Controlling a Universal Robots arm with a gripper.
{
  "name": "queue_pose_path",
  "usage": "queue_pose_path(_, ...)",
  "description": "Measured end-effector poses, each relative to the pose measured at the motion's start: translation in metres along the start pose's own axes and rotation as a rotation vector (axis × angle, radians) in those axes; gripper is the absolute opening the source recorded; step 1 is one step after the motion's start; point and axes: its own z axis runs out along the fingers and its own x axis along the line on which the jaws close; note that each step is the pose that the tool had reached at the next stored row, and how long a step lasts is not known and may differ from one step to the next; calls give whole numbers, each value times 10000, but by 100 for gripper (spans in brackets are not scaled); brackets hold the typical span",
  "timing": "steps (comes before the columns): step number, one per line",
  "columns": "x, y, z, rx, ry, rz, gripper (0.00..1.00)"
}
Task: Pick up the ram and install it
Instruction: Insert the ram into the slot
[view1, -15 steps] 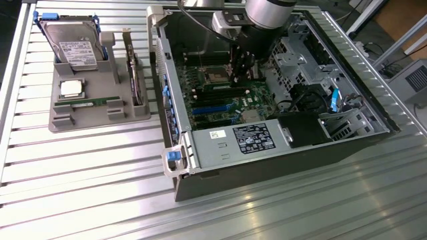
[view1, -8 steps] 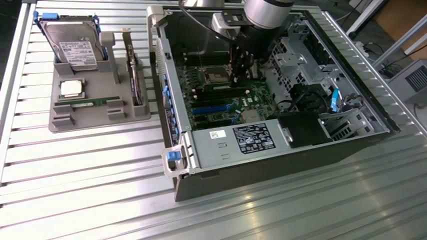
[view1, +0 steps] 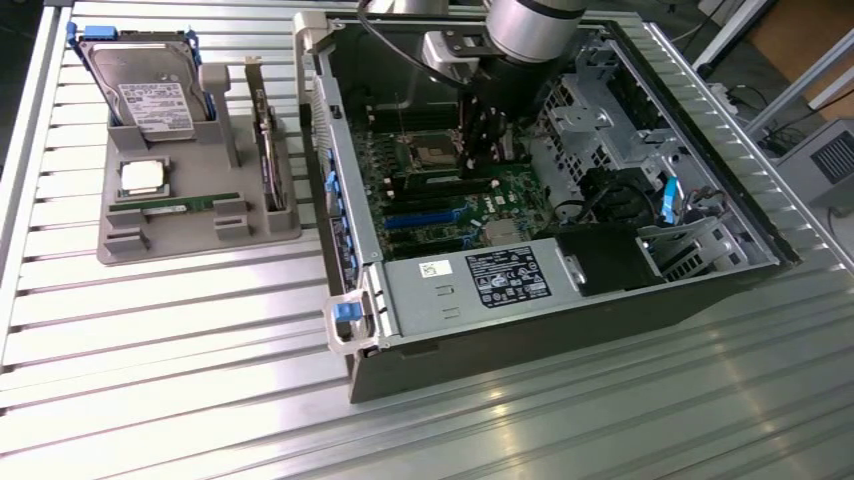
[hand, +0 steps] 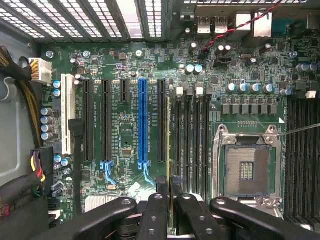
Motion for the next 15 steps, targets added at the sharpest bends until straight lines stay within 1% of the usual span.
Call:
queue_pose_path(3,-1,0,35,0,20,1,13)
queue_pose_path(5,-2,1,71,0,48,2,13)
queue_pose_path(9,-8,3,87,0,52,3,13)
queue_pose_path(12,-32,3,96,0,58,5,13)
queue_pose_path(14,-46,3,102,0,64,7,13)
queue_pose_path(15,-56,5,112,1,77,7,13)
